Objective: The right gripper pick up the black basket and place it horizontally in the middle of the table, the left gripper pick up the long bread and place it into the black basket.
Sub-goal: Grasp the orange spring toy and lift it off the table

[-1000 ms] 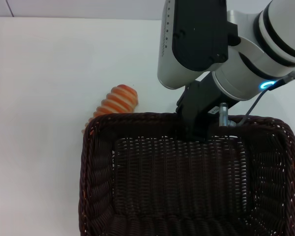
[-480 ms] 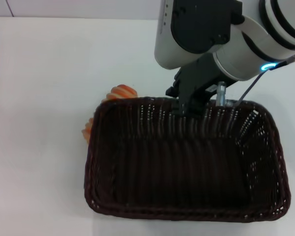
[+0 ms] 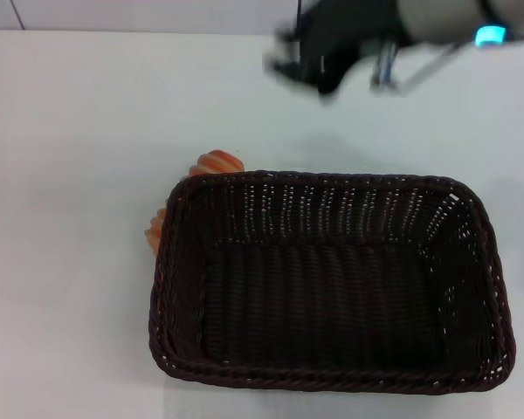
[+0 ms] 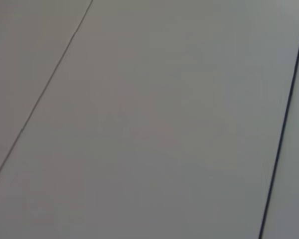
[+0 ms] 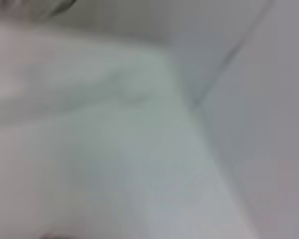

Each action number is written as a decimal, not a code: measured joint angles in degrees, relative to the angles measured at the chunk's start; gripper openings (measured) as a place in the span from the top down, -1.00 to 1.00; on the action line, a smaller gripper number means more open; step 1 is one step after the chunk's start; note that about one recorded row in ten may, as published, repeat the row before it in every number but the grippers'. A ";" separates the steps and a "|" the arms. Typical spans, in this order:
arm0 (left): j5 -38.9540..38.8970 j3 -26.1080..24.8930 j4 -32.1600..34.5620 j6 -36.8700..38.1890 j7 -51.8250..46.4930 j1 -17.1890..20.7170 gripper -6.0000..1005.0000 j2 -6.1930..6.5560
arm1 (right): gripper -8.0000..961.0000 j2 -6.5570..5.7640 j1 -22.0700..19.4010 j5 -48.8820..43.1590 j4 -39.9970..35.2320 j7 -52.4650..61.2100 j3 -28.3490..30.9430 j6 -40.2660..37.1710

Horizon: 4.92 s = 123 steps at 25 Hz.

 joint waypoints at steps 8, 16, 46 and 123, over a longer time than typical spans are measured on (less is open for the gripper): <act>4.94 7.05 -6.15 -4.66 -10.44 1.13 -0.59 3.65 | 0.51 0.12 -19.14 4.22 1.38 -6.07 0.67 -40.43; 4.94 20.56 -24.61 -22.60 -21.15 6.15 -0.59 11.76 | 0.51 0.09 -32.30 28.34 14.51 -28.52 -5.78 -78.15; 5.05 36.13 -24.07 -11.73 -23.27 -1.28 -0.59 16.84 | 0.54 -0.11 -28.72 22.50 51.74 -10.13 -25.58 -143.92; -1.99 4.11 -31.37 -140.80 32.64 -36.39 -0.53 -1.92 | 0.54 -2.53 -23.63 14.81 63.73 13.38 -18.43 -141.86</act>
